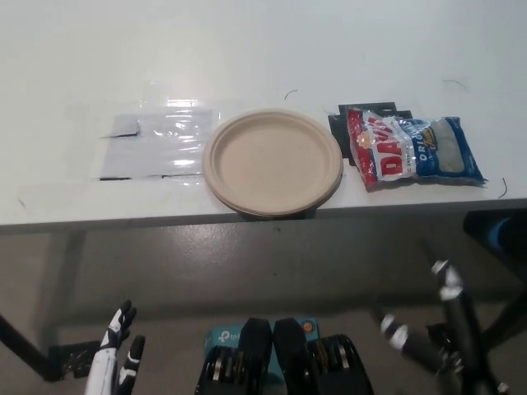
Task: The robot picks up a small bag of sunflower seeds on the right hand side and take it to the empty plate on the left hand side then pours some sunflower seeds on to the plate.
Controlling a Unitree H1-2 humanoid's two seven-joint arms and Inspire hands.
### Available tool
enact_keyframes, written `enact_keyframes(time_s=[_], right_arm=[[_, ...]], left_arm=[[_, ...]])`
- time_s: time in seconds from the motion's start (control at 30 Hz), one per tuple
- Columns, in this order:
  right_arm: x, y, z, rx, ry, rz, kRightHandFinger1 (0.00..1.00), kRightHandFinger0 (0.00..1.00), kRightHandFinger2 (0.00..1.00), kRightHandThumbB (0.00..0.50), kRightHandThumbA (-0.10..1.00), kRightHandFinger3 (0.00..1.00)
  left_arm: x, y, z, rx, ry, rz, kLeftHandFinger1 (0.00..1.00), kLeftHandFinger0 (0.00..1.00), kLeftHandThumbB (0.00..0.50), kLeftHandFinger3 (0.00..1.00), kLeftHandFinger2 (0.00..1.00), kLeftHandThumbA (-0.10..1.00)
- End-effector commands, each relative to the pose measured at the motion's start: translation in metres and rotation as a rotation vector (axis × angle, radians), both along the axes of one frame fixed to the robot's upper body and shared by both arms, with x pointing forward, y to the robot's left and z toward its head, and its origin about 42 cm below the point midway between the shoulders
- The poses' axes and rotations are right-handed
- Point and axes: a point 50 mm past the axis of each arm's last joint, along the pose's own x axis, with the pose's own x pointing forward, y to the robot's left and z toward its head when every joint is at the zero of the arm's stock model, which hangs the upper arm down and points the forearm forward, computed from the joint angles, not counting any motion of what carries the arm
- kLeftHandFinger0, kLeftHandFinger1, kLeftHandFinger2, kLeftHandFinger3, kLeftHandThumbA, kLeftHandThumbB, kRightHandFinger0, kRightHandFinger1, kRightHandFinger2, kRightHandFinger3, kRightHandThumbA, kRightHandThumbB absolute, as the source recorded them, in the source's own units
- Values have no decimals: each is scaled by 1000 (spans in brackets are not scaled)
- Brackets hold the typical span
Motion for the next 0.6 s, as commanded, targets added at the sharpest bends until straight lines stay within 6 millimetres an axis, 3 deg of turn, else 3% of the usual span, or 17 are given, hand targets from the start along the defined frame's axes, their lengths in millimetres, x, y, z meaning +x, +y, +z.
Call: enact_keyframes(time_s=[0.0,0.13,0.3,0.57], right_arm=[[24,-12,42,-107,-117,-23,1000,1000,1000,245,609,1000],[62,-27,77,-233,-135,-71,1000,1000,1000,288,617,1000],[91,-35,93,-315,-64,-88,1000,1000,1000,306,723,1000],[138,-43,116,-454,-9,-129,1000,1000,1000,360,701,1000]], left_arm=[[4,2,10,30,-83,-12,1000,1000,122,1000,1000,1000],[12,-2,13,21,-99,-18,1000,1000,104,1000,1000,1000],[9,-5,7,17,-86,-27,1000,1000,105,1000,1000,1000],[12,-6,7,24,-90,-30,1000,1000,125,1000,1000,1000]])
